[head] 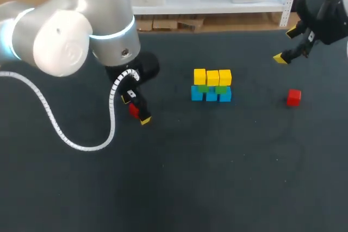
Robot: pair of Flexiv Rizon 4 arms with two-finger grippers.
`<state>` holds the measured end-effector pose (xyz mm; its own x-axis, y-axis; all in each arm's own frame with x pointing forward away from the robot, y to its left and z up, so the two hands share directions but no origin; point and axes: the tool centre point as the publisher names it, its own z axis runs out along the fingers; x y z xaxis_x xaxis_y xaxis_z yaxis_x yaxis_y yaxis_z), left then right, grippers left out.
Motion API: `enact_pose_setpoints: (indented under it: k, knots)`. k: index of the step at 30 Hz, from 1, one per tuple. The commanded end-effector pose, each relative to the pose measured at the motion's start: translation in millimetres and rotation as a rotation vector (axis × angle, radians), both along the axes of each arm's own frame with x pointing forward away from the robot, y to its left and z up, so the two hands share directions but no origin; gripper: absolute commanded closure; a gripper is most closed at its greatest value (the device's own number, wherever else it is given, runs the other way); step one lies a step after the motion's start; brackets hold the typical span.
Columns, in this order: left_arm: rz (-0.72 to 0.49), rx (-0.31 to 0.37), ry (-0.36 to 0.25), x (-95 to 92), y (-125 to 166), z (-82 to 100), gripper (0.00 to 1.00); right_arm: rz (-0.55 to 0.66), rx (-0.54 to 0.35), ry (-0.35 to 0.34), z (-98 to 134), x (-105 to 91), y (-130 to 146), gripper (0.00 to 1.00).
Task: Place the blue cubes, place green cubes on the blue cubes, place the yellow cubes on the green cubes, then place the red cubes on the yellow cubes, and place purple cube on the red cubes.
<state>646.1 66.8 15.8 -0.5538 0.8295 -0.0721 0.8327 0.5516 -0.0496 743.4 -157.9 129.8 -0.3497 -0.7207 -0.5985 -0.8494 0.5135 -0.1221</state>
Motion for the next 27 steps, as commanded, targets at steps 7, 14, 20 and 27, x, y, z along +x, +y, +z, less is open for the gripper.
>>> enact_pose_setpoints:
  k: [7, 14, 20, 27]
  knots:
    - [-0.001, 0.021, 0.013, 10.5, -7, -9.3, 0.02, 0.003, 0.004, 0.001, 0, 0.4, -1, 0.0]
    - [0.014, 0.06, 0.009, 13.3, -7, -13.9, 0.45, 0.003, 0.004, 0.001, 0, 0.4, -1, 0.0]
    - [0.022, 0.108, -0.012, 15.1, -4, -16.6, 0.73, 0.003, 0.004, 0.001, 0, 0.4, -1, 0.0]
    - [-0.006, 0.138, -0.05, 17.8, -2, -11.5, 1.0, 0.003, 0.004, 0.001, 0, 0.4, -1, 0.0]
